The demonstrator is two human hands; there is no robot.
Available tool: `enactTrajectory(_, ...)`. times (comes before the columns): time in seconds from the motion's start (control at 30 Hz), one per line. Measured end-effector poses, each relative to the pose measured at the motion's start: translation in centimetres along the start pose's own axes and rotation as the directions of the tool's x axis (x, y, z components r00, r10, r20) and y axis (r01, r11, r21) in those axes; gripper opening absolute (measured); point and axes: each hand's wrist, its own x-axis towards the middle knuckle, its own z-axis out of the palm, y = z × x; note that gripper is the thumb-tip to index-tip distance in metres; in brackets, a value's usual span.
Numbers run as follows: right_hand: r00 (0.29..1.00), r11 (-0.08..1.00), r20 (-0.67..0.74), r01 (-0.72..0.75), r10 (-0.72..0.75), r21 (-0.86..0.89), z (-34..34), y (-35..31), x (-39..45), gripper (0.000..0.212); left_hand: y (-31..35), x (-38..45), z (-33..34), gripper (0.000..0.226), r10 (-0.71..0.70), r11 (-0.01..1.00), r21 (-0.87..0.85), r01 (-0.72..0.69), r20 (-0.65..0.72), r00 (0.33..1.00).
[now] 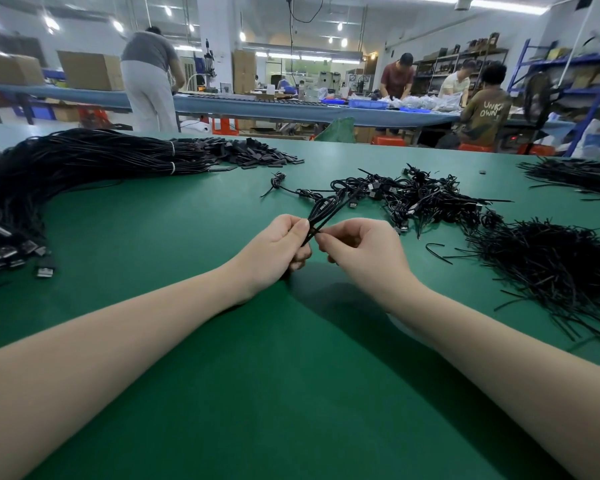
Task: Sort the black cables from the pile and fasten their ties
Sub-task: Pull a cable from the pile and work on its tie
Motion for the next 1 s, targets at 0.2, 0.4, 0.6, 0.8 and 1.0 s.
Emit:
enactTrajectory(0.2, 0.971, 0.964, -0.115, 0.184, -0.208, -0.19, -0.4, 0.1, -0.3, 0.009, 0.9, -0.4, 0.1, 0.038, -0.094, 0.996, -0.004, 0.094, 0.023, 0.995)
enactTrajectory(0.4, 0.884, 0.807, -0.061, 0.393, -0.464, -0.44, -1.3, 0.2, -0.1, 0.006, 0.4, -0.5, -0.4, 0.043, 0.146, 0.971, 0.207, -0.119, -0.115, 0.983)
enactTrajectory(0.6, 0.873, 0.797, -0.044, 0.422, -0.486, -0.432, -1.4, 0.6, -0.1, 0.005, 0.7, -1.0, -0.1, 0.032, 0.288, 0.937, 0.214, -0.276, -0.026, 0.957)
enactTrajectory(0.8, 0.785, 0.661, 0.062, 0.558, -0.616, -0.502, -1.5, 0.1, -0.2, 0.005, 0.4, -0.6, -0.4, 0.036, 0.104, 0.99, -0.094, -0.109, -0.051, 0.993)
enactTrajectory(1.0, 0.749, 0.619, 0.075, 0.595, -0.658, -0.513, -1.7, 0.4, -0.1, 0.006, 0.0, -0.3, -0.9, 0.044, 0.036, 0.989, -0.146, -0.028, 0.051, 0.998)
